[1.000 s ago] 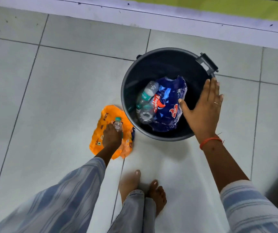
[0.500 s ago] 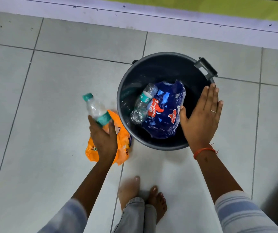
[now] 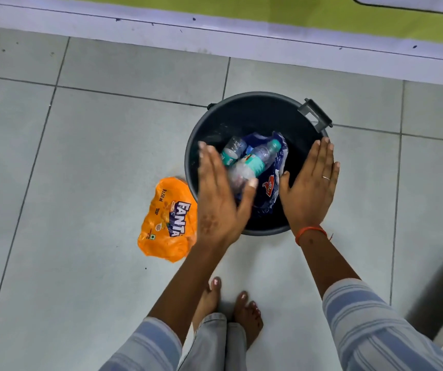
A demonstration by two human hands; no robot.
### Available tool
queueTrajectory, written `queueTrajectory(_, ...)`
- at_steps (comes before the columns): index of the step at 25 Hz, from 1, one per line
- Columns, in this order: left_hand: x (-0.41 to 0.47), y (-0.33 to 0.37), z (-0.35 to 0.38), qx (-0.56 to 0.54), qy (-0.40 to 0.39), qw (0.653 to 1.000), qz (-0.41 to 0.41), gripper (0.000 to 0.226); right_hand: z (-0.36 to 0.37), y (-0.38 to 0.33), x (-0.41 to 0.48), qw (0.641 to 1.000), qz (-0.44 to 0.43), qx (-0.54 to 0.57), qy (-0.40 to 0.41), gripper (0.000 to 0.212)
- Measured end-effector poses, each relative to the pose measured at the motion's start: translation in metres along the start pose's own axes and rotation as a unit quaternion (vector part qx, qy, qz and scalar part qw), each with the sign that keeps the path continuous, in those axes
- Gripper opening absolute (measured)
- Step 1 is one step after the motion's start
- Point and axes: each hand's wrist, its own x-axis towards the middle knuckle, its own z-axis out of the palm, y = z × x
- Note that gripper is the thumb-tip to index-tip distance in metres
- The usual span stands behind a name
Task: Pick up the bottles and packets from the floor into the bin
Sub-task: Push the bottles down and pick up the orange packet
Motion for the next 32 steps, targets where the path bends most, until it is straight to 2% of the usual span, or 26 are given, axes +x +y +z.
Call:
queueTrajectory(3,-0.009,-0.033,-0.006,-0.106,0.156,0.978,-0.088,0.065,0.001,0.001,-0.001,1.000,0.010,0.004,0.004,0.063)
queueTrajectory(5,-0.019,-0.075,0.011,-0.091,0.196,0.961,-0.173,0.063,0.001,0.000,0.000,1.000,0.011,0.006,0.007,0.062)
queueTrajectory(6,-0.026,-0.099,0.026,-0.044,0.160,0.963,-0.211,0.066,0.002,-0.001,0.000,1.000,0.012,0.007,0.008,0.061)
queueTrajectory(8,-0.047,-0.141,0.061,0.077,0.001,0.961,-0.266,0.078,0.003,-0.001,-0.001,1.000,0.013,0.002,0.012,0.062)
queueTrajectory(10,-0.065,-0.172,0.094,0.161,-0.144,0.933,-0.289,0.090,0.006,0.000,0.000,1.000,0.007,-0.006,0.020,0.063)
queueTrajectory(12,-0.074,-0.191,0.114,0.196,-0.211,0.907,-0.307,0.093,0.008,0.001,0.000,1.000,0.002,-0.010,0.026,0.064)
queueTrajectory(14,-0.075,-0.203,0.126,0.221,-0.225,0.891,-0.325,0.085,0.009,0.002,-0.001,0.999,0.001,-0.014,0.030,0.064)
queueTrajectory(16,-0.073,-0.210,0.131,0.226,-0.201,0.899,-0.316,0.074,0.011,0.003,-0.001,0.999,-0.004,-0.014,0.032,0.064)
queueTrajectory(18,-0.065,-0.207,0.121,0.149,-0.169,0.915,-0.335,0.064,0.011,0.002,-0.001,0.999,-0.007,-0.011,0.038,0.065)
queueTrajectory(21,-0.047,-0.177,0.084,0.024,-0.001,0.919,-0.394,0.048,0.009,0.001,-0.001,0.999,-0.001,-0.005,0.032,0.064)
queueTrajectory(22,-0.039,-0.161,0.066,-0.015,0.067,0.922,-0.382,0.048,0.008,0.000,-0.001,1.000,0.000,-0.005,0.026,0.064)
queueTrajectory(24,-0.029,-0.119,0.022,-0.076,0.185,0.936,-0.290,0.049,0.005,0.000,-0.001,1.000,0.001,-0.008,0.014,0.065)
queueTrajectory(26,-0.028,-0.066,-0.025,-0.083,0.228,0.958,-0.151,0.048,0.004,-0.002,0.000,1.000,0.002,-0.009,0.009,0.065)
queueTrajectory(27,-0.030,-0.042,-0.041,-0.069,0.217,0.971,-0.068,0.049,0.003,-0.003,0.000,1.000,0.004,-0.004,0.008,0.065)
queueTrajectory(29,-0.035,-0.005,-0.055,-0.029,0.144,0.987,0.065,0.054,0.000,-0.004,0.000,1.000,0.011,0.023,0.015,0.062)
queueTrajectory(30,-0.033,0.006,-0.053,-0.003,0.079,0.993,0.087,0.055,-0.002,-0.005,-0.001,0.998,0.018,0.053,0.026,0.060)
queueTrajectory(32,-0.018,0.021,-0.029,0.121,-0.107,0.985,0.057,0.058,-0.005,-0.001,-0.002,0.989,0.037,0.132,0.057,0.060)
